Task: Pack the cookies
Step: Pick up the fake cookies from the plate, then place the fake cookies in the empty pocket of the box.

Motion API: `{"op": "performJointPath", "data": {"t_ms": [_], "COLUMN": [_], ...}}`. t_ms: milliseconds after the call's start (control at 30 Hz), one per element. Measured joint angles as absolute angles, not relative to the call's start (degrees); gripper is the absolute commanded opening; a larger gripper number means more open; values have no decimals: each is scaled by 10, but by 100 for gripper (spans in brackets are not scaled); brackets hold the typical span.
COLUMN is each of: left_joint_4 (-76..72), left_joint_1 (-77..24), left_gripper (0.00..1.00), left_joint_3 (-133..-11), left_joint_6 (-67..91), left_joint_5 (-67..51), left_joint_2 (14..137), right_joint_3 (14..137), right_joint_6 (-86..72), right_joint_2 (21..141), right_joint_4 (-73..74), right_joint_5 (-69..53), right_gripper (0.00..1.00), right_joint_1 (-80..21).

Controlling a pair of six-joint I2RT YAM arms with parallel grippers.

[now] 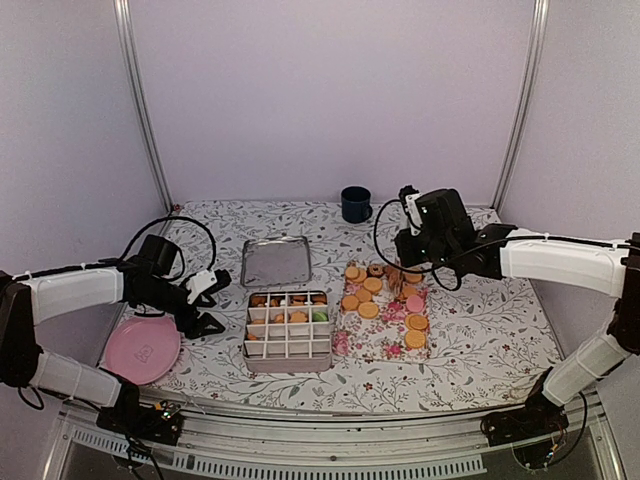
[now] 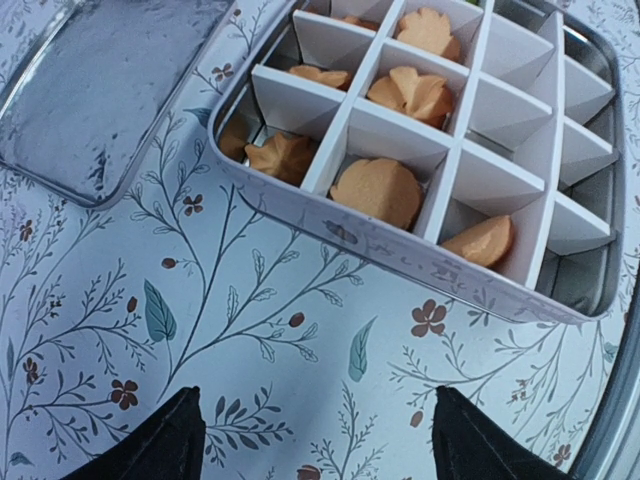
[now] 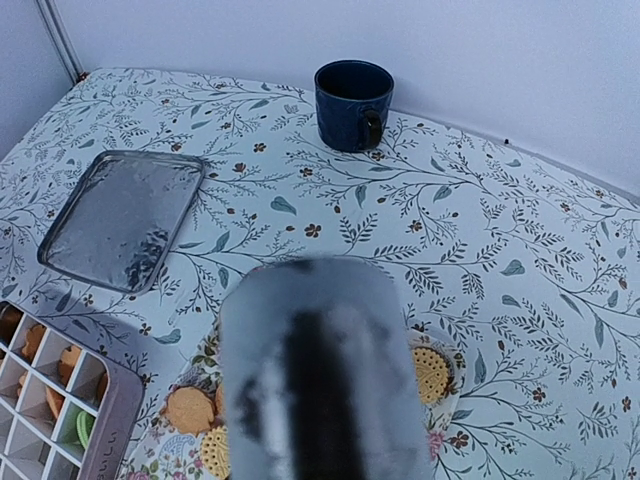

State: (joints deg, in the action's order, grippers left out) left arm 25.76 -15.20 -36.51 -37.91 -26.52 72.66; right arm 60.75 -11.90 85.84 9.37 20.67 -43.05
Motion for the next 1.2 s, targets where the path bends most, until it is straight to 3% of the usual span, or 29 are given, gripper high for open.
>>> {"op": "performJointPath", "data": {"t_ms": [667,867,1200], "left_joint_4": [258,257,256], "left_joint_1": [-150,-138,-133], "left_gripper": [79,79,79], "left_joint_3": [-365,-365,-365], "left_joint_6": [-379,-377,-375], "left_joint_5": [-266,-266,-266], "left_joint_2": [727,727,727], "right_joint_3": [637,731,831], "right_joint_6": [-126,-131,-142], "right_joint_2": [816,831,954], "right_joint_4": [127,126,100], "right_joint_5": [116,79,-2], "right_gripper": [0,0,0], "right_joint_1": [-442,-528,-639]}}
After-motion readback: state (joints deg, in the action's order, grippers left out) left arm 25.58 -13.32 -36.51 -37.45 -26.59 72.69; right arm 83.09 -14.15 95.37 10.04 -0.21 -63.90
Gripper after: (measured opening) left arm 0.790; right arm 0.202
